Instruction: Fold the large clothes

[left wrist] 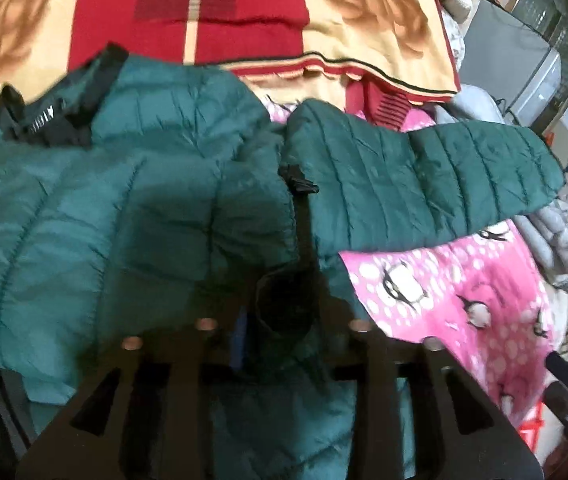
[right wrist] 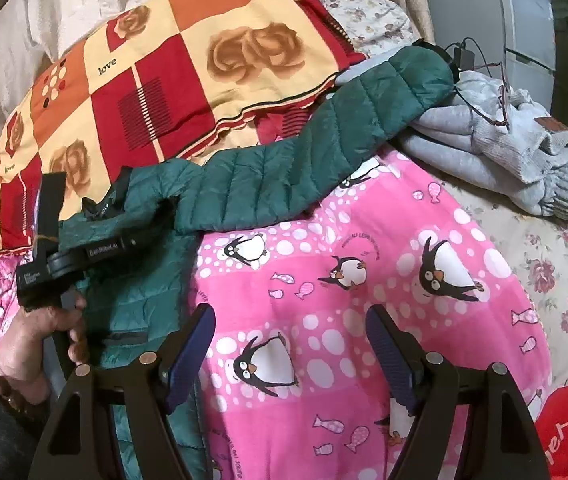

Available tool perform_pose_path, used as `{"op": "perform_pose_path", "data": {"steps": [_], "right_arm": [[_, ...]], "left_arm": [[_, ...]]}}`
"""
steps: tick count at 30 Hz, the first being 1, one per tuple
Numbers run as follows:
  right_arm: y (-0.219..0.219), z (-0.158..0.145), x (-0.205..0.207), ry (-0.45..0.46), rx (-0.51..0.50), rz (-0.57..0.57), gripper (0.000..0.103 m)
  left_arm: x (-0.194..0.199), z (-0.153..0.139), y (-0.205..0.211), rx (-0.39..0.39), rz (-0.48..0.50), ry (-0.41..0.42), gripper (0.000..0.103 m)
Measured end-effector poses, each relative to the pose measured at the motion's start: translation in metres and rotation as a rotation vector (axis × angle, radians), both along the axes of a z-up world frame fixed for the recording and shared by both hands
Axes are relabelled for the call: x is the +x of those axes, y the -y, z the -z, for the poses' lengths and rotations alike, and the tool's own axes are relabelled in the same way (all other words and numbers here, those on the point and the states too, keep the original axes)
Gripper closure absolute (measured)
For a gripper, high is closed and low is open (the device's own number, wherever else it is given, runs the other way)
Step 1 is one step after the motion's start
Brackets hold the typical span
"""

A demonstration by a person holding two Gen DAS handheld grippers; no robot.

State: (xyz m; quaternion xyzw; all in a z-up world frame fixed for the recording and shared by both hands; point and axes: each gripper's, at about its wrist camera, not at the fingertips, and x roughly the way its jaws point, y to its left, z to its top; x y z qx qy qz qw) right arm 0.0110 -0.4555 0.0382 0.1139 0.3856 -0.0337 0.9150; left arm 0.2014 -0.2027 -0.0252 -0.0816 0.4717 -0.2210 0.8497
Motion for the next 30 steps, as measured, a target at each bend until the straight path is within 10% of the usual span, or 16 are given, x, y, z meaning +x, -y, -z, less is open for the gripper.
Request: {"op": "perform_pose_path", "data": {"steps": [3,8,22,30], "right_arm": [[-0.007,0.0,0.003,-0.003,0.002,0.004,0.028],[-0.031,-0.003,0.012,-0.001,-0.014,-0.009,0.028],[-0.152,-0.027,0.069,0.139,-0.109,-0.206,0.028],[-0.211,0.002,0.164,0.117,-0.019,-0.372,0.029]], "left_arm": [[-0.01,-0.008,-0.009,-0.057,0.043,-0.008,0.04],[-0.037,-0.029,-0.042,-0.076,0.074,0.037,0.04],[-0.024,-0.048,-0.296,0.052,-0.516,0.207,0.04],[0.004,-0.02,-0.312,-0.048,-0.507,0.089,0.04]]}}
